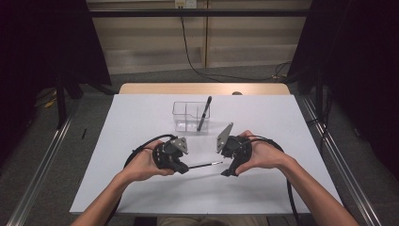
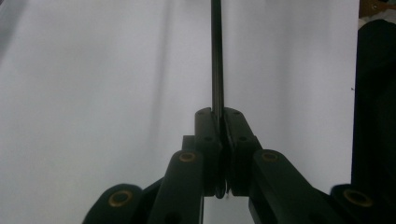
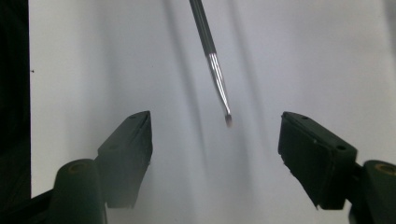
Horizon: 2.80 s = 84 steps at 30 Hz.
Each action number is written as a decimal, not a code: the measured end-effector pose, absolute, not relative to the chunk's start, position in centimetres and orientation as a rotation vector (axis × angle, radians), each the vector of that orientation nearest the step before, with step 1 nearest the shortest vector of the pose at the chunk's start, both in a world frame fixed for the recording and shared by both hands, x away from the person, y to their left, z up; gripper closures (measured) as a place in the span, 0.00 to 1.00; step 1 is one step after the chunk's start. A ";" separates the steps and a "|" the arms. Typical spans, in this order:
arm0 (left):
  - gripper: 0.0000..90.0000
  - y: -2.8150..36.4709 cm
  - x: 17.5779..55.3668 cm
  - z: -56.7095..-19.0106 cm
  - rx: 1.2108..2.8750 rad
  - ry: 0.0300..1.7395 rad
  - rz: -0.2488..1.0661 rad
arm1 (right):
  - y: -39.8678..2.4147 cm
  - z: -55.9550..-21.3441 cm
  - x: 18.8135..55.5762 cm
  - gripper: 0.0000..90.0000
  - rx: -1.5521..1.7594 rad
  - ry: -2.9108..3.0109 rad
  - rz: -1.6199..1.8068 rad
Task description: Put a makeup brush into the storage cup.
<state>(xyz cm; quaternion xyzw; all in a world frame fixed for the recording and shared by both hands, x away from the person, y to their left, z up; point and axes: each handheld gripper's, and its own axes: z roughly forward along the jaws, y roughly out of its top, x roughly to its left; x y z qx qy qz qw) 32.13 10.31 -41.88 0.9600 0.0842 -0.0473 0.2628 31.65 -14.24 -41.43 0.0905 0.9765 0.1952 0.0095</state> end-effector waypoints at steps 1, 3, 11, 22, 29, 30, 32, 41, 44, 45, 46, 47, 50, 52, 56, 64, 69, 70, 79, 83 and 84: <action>0.95 10.5 32.1 -41.9 2.587 0.235 -0.126 | -14.4 -41.4 31.6 0.26 0.304 3.045 0.615; 0.95 10.7 32.2 -41.9 2.575 0.247 -0.123 | -14.7 -41.4 31.6 0.25 0.321 3.038 0.634; 0.95 11.4 31.8 -42.1 2.535 0.246 -0.114 | -15.4 -41.3 31.3 0.15 0.367 2.993 0.686; 0.95 12.9 31.6 -42.4 2.437 0.306 -0.147 | -17.2 -41.1 30.9 0.06 0.496 2.885 0.830; 0.95 13.7 31.2 -42.7 2.382 0.351 -0.121 | -18.6 -41.2 30.4 0.04 0.570 2.812 0.905; 0.95 13.8 31.2 -42.7 2.377 0.353 -0.113 | -18.8 -41.2 30.3 0.04 0.584 2.805 0.925; 0.95 14.2 31.2 -42.7 2.353 0.373 -0.112 | -19.1 -41.2 30.0 0.03 0.591 2.776 0.960; 0.95 15.5 30.5 -43.0 2.280 0.436 -0.050 | -20.2 -41.8 29.0 0.03 0.663 2.705 1.119; 0.95 15.7 30.3 -43.2 2.267 0.442 -0.030 | -20.4 -42.3 28.7 0.04 0.696 2.679 1.129; 0.95 15.7 30.2 -43.2 2.255 0.448 -0.030 | -20.4 -42.5 28.7 0.04 0.698 2.673 1.135; 0.95 15.8 30.2 -43.2 2.253 0.444 -0.019 | -20.4 -42.7 28.6 0.04 0.701 2.666 1.142; 0.95 15.9 30.2 -43.1 2.241 0.450 -0.015 | -20.4 -42.8 28.6 0.04 0.707 2.664 1.144; 0.95 16.0 30.2 -43.1 2.220 0.444 -0.031 | -20.2 -43.1 28.4 0.04 0.721 2.668 1.156; 0.95 16.0 30.1 -43.1 2.203 0.446 -0.034 | -20.0 -43.3 28.2 0.04 0.719 2.662 1.158; 0.95 16.2 29.9 -43.3 2.170 0.443 -0.035 | -20.2 -43.4 28.0 0.04 0.739 2.636 1.237; 0.95 16.2 29.9 -43.9 2.131 0.454 -0.023 | -19.8 -43.8 27.3 0.03 0.739 2.515 1.373; 0.95 16.1 29.8 -43.9 2.096 0.451 -0.004 | -19.2 -44.0 27.1 0.04 0.752 2.442 1.431; 0.95 16.1 29.7 -43.9 2.095 0.455 0.012 | -19.2 -44.0 27.1 0.04 0.752 2.428 1.442; 0.95 15.9 29.4 -43.7 2.024 0.449 0.019 | -18.7 -43.9 26.9 0.06 0.744 2.330 1.553; 0.95 15.6 29.2 -43.7 2.010 0.437 0.020 | -18.5 -43.9 26.8 0.03 0.746 2.302 1.591; 0.95 15.5 29.1 -43.7 1.999 0.439 0.022 | -18.4 -43.8 26.8 0.03 0.753 2.293 1.603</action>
